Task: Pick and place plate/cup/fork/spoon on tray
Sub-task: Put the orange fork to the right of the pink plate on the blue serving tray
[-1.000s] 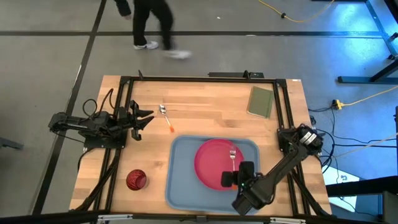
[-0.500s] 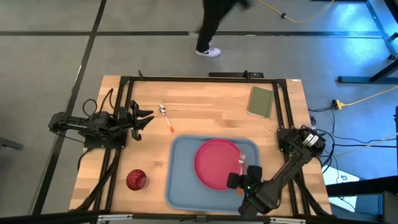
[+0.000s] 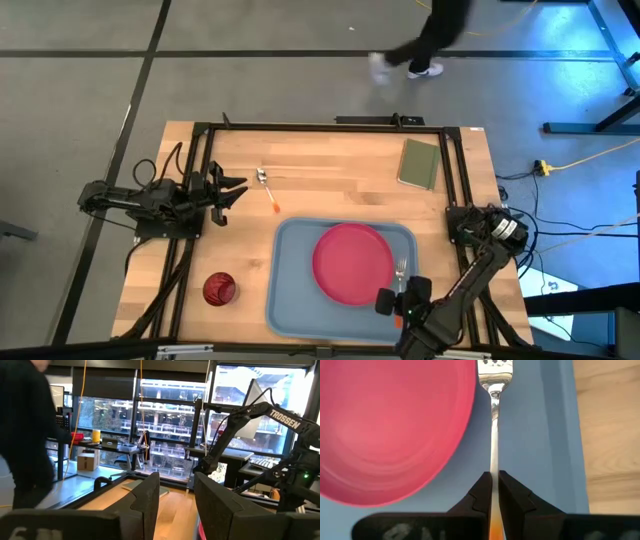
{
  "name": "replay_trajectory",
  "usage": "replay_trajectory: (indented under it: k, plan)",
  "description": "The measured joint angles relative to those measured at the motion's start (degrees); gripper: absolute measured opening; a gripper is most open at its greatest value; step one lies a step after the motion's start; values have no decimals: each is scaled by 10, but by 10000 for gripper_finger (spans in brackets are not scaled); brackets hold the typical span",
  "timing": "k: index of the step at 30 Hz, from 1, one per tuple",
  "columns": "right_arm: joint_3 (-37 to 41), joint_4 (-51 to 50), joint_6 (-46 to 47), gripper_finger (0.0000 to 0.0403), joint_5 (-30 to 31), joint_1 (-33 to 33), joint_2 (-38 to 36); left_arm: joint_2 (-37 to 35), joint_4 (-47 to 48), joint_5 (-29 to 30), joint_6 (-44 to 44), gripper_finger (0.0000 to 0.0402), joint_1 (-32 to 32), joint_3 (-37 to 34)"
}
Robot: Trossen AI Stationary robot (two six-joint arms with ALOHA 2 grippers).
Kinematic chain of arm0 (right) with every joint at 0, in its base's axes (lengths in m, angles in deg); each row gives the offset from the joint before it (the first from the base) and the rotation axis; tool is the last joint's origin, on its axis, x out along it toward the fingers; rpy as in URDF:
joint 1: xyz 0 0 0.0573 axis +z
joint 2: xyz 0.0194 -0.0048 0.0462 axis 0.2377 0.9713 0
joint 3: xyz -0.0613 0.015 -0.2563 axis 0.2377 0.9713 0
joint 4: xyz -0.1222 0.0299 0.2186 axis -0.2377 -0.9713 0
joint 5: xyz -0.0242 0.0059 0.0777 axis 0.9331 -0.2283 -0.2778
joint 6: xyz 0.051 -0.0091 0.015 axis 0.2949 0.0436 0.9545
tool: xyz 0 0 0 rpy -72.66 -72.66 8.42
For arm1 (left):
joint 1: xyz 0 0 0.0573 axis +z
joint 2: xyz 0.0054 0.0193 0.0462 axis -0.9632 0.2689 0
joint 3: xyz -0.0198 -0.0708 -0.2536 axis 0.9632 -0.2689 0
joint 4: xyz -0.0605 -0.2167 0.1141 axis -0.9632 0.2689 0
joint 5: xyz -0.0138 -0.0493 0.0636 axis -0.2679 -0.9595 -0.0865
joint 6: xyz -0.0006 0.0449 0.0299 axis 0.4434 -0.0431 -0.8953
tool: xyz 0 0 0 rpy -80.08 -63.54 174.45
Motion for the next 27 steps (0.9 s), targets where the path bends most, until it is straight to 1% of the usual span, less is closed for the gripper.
replay_trajectory:
  k: [3,10,19,23,27]
  plan:
    - [15,28,0,27,-7,0,9,0,0,0,0,115,0,0]
    - [19,31,11,27,-44,1,24,0,0,0,0,115,0,0]
    - [19,48,-43,27,-48,2,35,0,0,0,0,115,0,0]
    - [19,52,-44,27,-68,2,44,0,0,0,0,115,0,0]
    - [19,51,-44,27,-63,2,44,0,0,0,0,115,0,0]
